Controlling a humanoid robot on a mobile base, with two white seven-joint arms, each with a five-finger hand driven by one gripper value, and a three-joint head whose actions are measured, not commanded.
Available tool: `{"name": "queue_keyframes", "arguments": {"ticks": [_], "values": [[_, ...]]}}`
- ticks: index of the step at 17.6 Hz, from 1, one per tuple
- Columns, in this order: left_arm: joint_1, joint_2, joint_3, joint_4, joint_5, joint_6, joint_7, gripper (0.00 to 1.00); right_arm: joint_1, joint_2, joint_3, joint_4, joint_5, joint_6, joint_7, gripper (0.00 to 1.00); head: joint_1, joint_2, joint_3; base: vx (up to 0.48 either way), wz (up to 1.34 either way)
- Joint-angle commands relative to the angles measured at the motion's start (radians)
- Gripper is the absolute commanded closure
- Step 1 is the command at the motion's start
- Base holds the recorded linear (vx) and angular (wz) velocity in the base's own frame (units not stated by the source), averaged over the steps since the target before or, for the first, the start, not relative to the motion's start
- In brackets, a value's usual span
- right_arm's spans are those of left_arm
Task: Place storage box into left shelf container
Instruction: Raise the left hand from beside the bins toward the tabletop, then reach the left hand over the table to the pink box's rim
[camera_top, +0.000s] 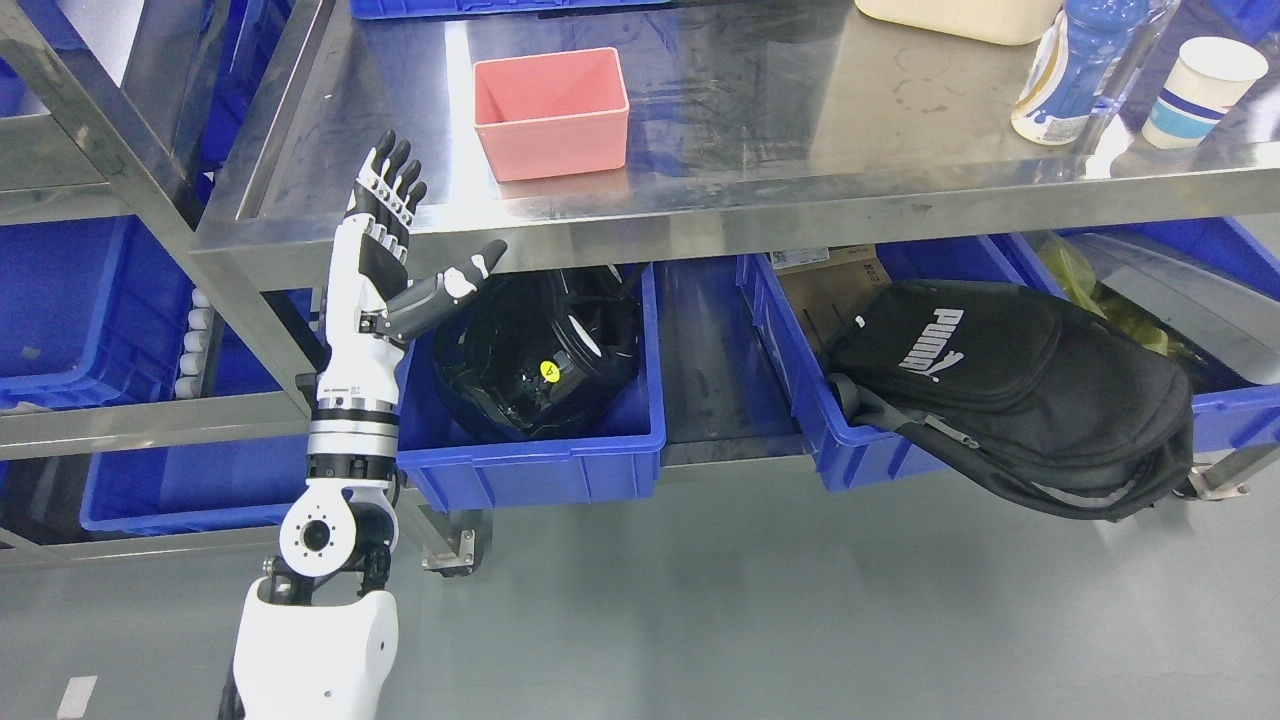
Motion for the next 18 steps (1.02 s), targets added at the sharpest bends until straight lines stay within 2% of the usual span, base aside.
{"name": "queue_keyframes", "arguments": {"ticks": [1, 5, 9, 13, 15, 18], "values": [[-0.091, 0.017, 0.045, 0.016, 0.0, 0.044, -0.049, 0.0, 0.008, -0.017, 0.0, -0.017, -0.003, -0.001, -0.005, 0.0, 0.0, 0.0, 0.0, 0.0, 0.0], [-0.211, 0.02, 0.079, 0.087, -0.003, 0.043, -0.181, 0.0, 0.008, -0.017, 0.0, -0.017, -0.003, -0.001, -0.005, 0.0, 0.0, 0.0, 0.0, 0.0, 0.0], [-0.368, 0.159, 0.077, 0.199, -0.027, 0.049, -0.334, 0.0, 0.008, -0.017, 0.0, -0.017, -0.003, -0.001, -0.005, 0.0, 0.0, 0.0, 0.0, 0.0, 0.0], [-0.478, 0.333, 0.047, 0.32, -0.171, 0.102, -0.546, 0.01, 0.008, -0.017, 0.0, -0.017, -0.003, -0.001, -0.005, 0.0, 0.0, 0.0, 0.0, 0.0, 0.0], [-0.539, 0.37, -0.011, 0.343, -0.239, 0.102, -0.684, 0.01, 0.008, -0.017, 0.0, -0.017, -0.003, -0.001, -0.005, 0.0, 0.0, 0.0, 0.0, 0.0, 0.0], [-0.631, 0.368, -0.109, 0.424, -0.339, 0.102, -0.81, 0.02, 0.008, -0.017, 0.0, -0.017, -0.003, -0.001, -0.005, 0.0, 0.0, 0.0, 0.0, 0.0, 0.0]]}}
